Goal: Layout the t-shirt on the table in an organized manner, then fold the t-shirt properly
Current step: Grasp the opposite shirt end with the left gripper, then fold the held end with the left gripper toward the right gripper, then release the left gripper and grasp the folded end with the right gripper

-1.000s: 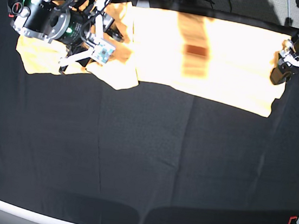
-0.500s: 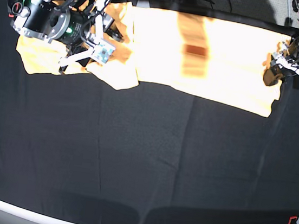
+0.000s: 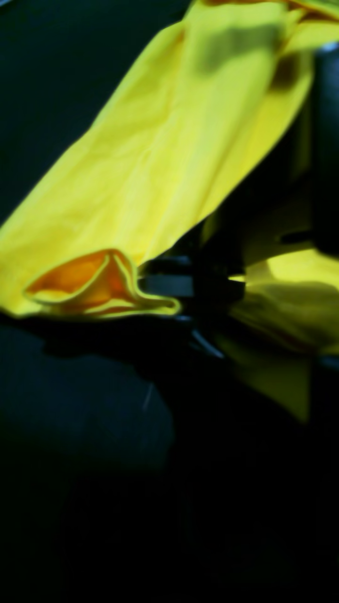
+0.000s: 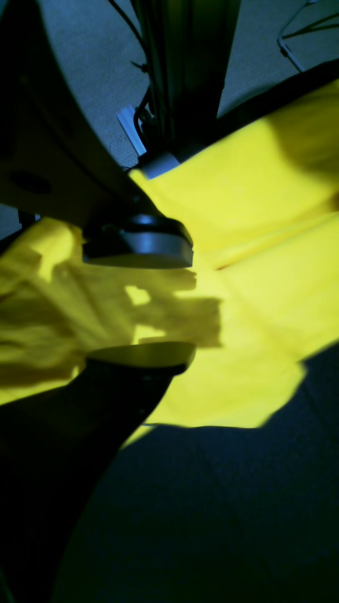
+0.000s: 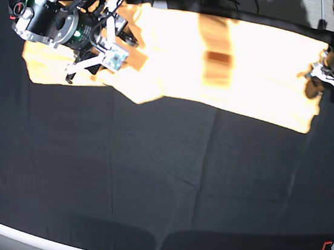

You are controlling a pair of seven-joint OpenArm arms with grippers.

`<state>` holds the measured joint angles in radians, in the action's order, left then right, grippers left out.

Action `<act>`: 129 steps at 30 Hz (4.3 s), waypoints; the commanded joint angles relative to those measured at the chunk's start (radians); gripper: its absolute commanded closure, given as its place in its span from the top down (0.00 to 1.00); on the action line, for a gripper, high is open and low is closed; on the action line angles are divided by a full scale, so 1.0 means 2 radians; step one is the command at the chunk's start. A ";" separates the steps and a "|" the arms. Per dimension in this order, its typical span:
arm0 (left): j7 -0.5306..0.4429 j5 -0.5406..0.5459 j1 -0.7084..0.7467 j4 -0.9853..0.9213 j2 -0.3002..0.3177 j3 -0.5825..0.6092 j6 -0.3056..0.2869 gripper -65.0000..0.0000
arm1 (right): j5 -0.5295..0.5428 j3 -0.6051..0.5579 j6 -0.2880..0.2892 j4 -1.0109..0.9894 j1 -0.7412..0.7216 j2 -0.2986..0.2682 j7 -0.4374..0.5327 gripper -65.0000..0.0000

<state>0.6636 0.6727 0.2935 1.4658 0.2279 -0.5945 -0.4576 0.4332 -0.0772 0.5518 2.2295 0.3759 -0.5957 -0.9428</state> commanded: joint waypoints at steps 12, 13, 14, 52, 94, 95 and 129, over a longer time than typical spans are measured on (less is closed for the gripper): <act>-0.061 -0.048 -0.001 0.020 0.054 -0.004 0.064 0.00 | -0.016 0.111 -0.018 0.010 -0.005 -0.006 0.015 0.38; -0.053 -0.048 0.000 0.030 0.054 -0.004 0.064 0.00 | -0.016 0.117 -0.019 0.010 -0.005 -0.006 0.015 0.38; -0.045 -0.048 0.002 0.043 0.053 -0.004 0.064 0.00 | -0.016 0.122 -0.019 0.010 -0.005 -0.006 0.015 0.38; 0.025 0.069 0.070 0.235 -0.066 0.383 0.016 0.00 | -0.077 0.127 -0.045 -0.151 -0.080 -0.006 0.024 0.38; 0.060 -0.035 -0.015 0.259 -0.037 0.193 -0.028 0.54 | 0.255 0.319 0.069 -0.368 -0.062 -0.007 -0.088 0.49; 0.059 -0.035 -0.015 0.259 -0.038 0.193 -0.028 0.54 | 0.255 0.318 0.069 -0.378 -0.062 -0.007 -0.088 0.49; 0.047 -0.036 -0.015 0.259 -0.037 0.193 -0.028 0.54 | 0.311 0.136 0.067 -0.422 -0.065 -0.004 -0.092 0.16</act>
<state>0.7849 0.5827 0.2687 1.9644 0.1478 -0.2043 -0.5060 1.0557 0.1917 0.6781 1.3808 0.2466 -0.5922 -1.1027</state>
